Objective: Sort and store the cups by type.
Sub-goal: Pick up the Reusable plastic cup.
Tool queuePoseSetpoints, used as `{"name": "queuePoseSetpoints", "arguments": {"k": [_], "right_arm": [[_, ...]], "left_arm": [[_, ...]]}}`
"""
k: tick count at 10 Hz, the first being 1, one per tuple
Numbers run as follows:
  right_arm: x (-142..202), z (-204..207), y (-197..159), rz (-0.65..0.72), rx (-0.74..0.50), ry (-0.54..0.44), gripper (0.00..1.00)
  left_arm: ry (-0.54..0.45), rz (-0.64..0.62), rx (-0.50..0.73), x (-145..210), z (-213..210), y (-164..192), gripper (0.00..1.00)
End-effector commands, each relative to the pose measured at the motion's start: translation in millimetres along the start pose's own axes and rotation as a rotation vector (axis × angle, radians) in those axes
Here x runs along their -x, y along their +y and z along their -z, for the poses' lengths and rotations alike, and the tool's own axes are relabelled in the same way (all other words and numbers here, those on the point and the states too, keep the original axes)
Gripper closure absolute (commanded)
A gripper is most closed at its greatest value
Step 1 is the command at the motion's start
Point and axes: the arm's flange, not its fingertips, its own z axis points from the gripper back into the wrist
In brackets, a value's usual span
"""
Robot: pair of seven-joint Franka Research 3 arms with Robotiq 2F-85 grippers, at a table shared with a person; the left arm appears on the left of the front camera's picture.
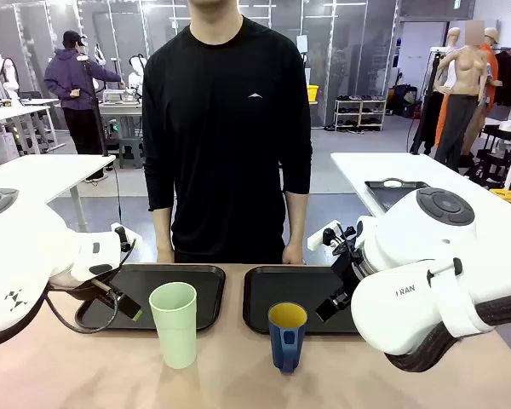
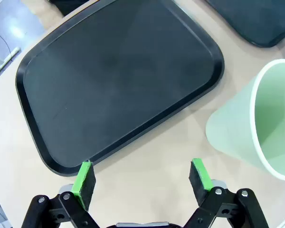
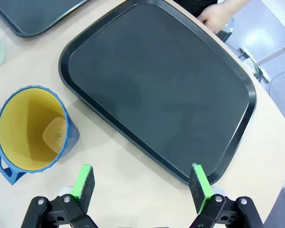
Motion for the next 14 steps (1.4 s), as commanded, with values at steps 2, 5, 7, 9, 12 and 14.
{"name": "queuePoseSetpoints", "arguments": {"k": [2, 5, 7, 9, 12, 14], "right_arm": [[0.0, 0.0, 0.0, 0.0, 0.0, 0.0, 0.0], [0.0, 0.0, 0.0, 0.0, 0.0, 0.0, 0.0], [0.0, 0.0, 0.0, 0.0, 0.0, 0.0, 0.0], [0.0, 0.0, 0.0, 0.0, 0.0, 0.0, 0.0], [0.0, 0.0, 0.0, 0.0, 0.0, 0.0, 0.0], [0.0, 0.0, 0.0, 0.0, 0.0, 0.0, 0.0]], "left_arm": [[0.0, 0.0, 0.0, -0.1, 0.0, -0.2, 0.0], [0.0, 0.0, 0.0, -0.1, 0.0, -0.2, 0.0], [0.0, 0.0, 0.0, -0.1, 0.0, -0.2, 0.0], [0.0, 0.0, 0.0, -0.1, 0.0, -0.2, 0.0], [0.0, 0.0, 0.0, -0.1, 0.0, -0.2, 0.0], [0.0, 0.0, 0.0, -0.1, 0.0, -0.2, 0.0]]}}
